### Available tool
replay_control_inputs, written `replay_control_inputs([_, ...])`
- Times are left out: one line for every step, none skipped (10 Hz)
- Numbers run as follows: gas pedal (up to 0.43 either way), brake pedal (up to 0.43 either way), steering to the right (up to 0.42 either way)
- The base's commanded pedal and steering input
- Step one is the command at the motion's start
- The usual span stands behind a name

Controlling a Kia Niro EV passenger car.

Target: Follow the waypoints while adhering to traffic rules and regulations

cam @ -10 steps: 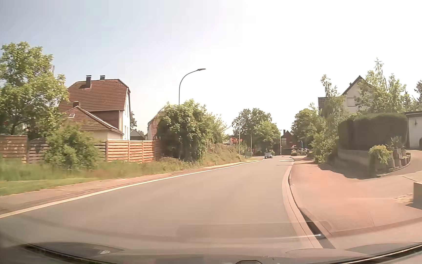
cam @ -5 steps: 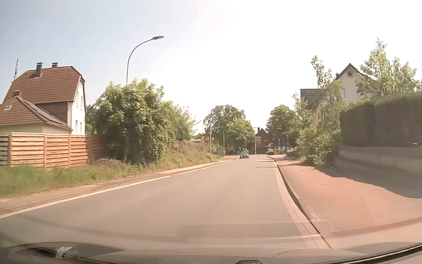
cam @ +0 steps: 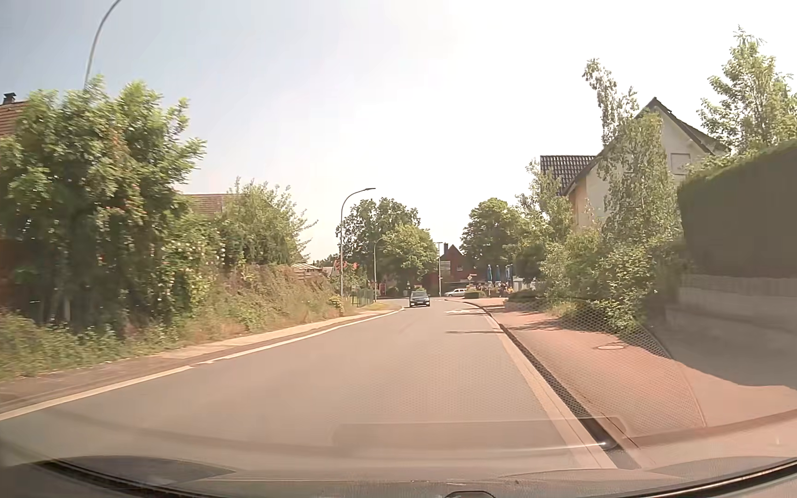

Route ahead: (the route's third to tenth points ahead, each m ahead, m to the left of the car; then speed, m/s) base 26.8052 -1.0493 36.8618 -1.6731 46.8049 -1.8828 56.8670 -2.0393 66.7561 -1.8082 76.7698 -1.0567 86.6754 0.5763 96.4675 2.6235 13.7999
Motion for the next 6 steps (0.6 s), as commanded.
replay_control_inputs([0.118,0.000,0.042])
replay_control_inputs([0.118,0.000,0.038])
replay_control_inputs([0.118,0.000,0.033])
replay_control_inputs([0.130,0.000,0.026])
replay_control_inputs([0.130,0.000,0.020])
replay_control_inputs([0.130,0.000,0.017])
